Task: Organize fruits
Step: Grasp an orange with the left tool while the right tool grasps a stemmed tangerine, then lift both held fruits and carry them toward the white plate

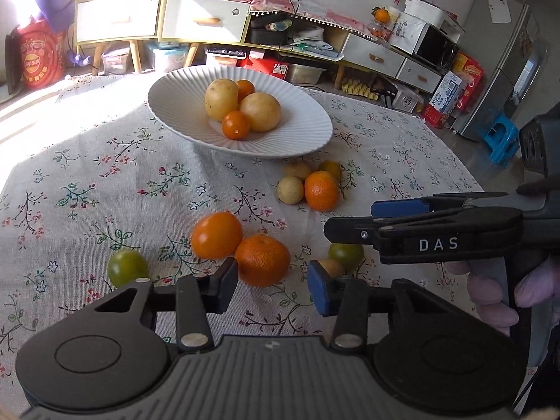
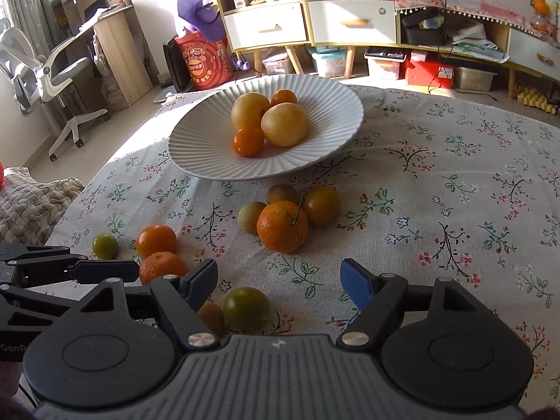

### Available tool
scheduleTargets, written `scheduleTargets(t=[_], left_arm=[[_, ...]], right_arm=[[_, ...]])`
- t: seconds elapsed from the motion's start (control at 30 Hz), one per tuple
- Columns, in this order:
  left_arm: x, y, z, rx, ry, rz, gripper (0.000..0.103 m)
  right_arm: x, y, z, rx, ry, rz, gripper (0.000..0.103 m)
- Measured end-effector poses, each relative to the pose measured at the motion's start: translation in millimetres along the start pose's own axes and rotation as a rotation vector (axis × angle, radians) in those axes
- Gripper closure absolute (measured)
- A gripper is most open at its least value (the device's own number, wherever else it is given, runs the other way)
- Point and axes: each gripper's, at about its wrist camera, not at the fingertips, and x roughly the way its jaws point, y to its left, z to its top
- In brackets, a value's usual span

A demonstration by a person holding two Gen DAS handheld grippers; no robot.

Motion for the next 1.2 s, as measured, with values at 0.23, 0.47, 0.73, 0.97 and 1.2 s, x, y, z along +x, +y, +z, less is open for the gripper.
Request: scheduleTargets(t=[0.23,0.47,0.73,0.97,1.2], left_arm=[[6,6,2,-0.058,0.015,0.009,0.080],[7,6,7,-0.085,0.019,0.001,0.081],[8,3,11,-0.087,0.019,-0.012,0.082],[9,-2,14,-0.078,0.010,-0.020,0.086],[11,-7,18,-0.035,0.003,-0.015,0.093]], right_arm=[[11,-4,2,0.039,0.021,0.003,0.048],[13,-10,7,0.093,-0.003,0.022,0.059],[18,-10,14,0.094,-0.013,0.037,0.068],[21,-10,16,0.088,-0.020,0.034,0.069],[20,-11,16,0.090,-0.019,0.031,0.071]])
